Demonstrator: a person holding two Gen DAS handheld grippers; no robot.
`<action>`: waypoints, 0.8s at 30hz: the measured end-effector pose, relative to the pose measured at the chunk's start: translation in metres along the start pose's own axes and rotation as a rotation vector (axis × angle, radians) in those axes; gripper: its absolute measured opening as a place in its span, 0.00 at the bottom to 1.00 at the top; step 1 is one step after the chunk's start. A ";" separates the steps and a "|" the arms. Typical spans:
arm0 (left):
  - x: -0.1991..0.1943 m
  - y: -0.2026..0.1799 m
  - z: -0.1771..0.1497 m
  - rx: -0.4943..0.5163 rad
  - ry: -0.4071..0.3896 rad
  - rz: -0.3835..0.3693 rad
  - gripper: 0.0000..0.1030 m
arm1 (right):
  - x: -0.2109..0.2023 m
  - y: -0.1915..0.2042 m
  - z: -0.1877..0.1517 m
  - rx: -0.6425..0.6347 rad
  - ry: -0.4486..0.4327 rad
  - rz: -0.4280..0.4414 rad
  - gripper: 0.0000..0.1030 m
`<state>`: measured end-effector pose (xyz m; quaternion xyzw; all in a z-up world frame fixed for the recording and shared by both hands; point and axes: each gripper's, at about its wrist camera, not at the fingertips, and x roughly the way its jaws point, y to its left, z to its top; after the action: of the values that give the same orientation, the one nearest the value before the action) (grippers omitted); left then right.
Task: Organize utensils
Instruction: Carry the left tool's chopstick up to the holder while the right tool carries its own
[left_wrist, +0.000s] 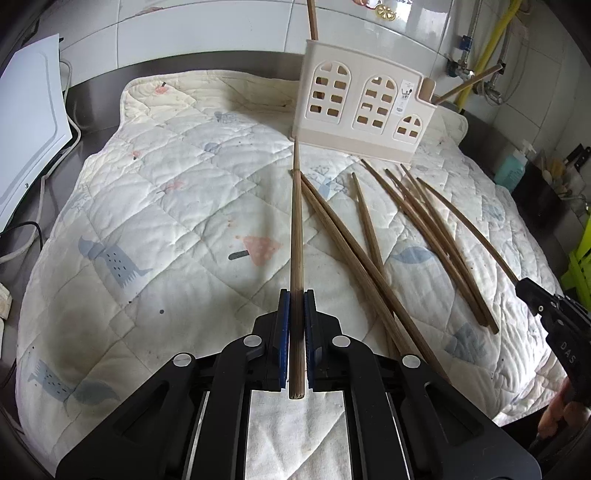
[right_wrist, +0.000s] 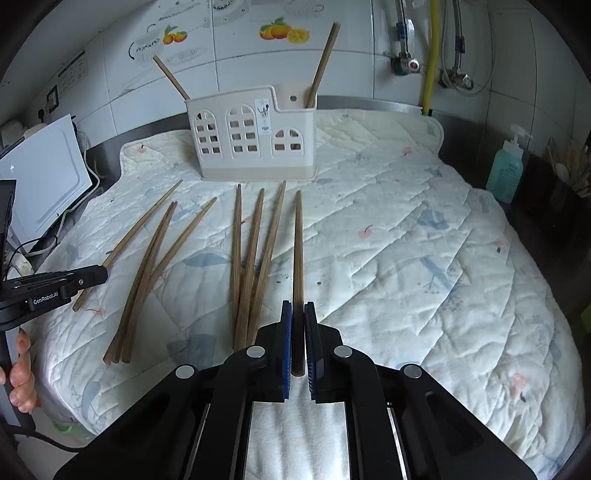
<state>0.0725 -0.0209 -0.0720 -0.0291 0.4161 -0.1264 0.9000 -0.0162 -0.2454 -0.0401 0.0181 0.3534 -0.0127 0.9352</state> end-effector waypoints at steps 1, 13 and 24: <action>-0.003 0.000 0.001 0.004 -0.010 -0.001 0.06 | -0.005 0.000 0.002 -0.005 -0.019 -0.003 0.06; -0.011 -0.004 0.003 0.101 0.058 -0.023 0.06 | -0.041 0.003 0.038 -0.028 -0.168 -0.001 0.06; -0.017 0.002 0.002 0.124 0.048 -0.002 0.06 | -0.052 0.004 0.051 -0.037 -0.225 0.005 0.06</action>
<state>0.0638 -0.0145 -0.0580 0.0296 0.4288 -0.1535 0.8898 -0.0212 -0.2430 0.0321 -0.0001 0.2462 -0.0059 0.9692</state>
